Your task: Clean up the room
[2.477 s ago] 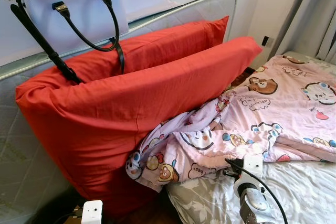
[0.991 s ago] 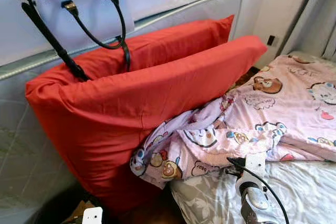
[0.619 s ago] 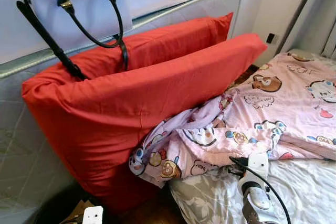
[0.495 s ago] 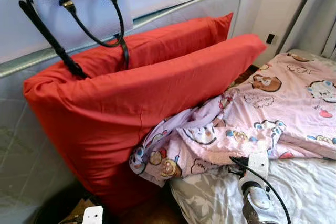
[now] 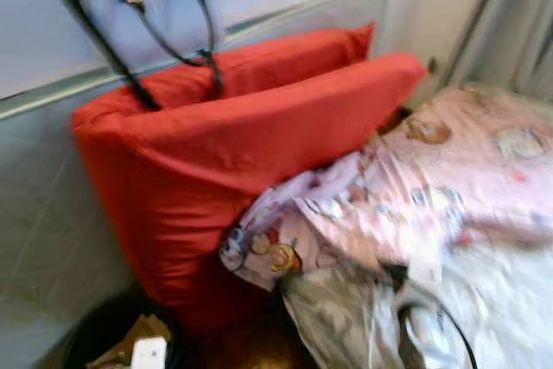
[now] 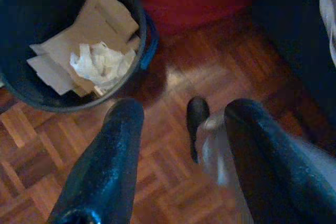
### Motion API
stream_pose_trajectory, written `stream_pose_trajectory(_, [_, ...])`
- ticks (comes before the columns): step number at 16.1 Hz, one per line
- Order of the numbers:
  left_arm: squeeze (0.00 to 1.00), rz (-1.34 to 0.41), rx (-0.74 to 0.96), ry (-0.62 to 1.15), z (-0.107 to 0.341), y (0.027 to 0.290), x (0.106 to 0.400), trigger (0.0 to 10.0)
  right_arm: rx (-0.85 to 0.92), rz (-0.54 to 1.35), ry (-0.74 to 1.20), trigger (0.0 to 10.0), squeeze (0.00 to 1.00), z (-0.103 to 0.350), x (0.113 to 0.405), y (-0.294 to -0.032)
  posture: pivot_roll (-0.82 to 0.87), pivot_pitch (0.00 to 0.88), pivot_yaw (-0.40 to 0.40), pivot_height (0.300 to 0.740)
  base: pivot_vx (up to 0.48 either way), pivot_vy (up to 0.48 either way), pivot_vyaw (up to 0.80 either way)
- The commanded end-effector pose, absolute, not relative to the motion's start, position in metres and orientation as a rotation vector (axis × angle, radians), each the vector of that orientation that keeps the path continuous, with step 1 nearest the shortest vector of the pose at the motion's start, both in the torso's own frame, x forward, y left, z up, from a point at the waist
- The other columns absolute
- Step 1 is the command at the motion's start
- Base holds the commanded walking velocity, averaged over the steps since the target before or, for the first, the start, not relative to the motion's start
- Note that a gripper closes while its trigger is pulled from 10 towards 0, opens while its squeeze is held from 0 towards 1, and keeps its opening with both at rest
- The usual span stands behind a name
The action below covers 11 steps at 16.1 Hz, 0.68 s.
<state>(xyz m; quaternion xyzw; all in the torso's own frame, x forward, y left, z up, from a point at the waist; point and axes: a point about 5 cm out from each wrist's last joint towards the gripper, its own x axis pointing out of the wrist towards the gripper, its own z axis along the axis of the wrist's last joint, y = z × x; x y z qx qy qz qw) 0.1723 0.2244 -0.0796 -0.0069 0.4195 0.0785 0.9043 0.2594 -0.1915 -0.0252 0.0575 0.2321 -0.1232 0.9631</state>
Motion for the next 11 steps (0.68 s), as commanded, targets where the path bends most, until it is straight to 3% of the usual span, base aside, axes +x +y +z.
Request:
stream_pose_trajectory(1, [0.0,0.156,-0.016,0.921,-0.087,0.221,0.158,10.0,0.111,-0.245,0.44,10.0,0.0,-0.019,0.266,-0.191,0.07,0.0,0.018,0.74,-0.259,0.0,0.0])
stream_pose_trajectory(11, [0.0,0.145,-0.014,0.914,-0.087,0.217,0.16,10.0,0.05,-0.331,0.346,10.0,0.0,-0.007,0.271,-0.204,0.07,0.0,0.017,0.74,-0.255,0.0,0.0])
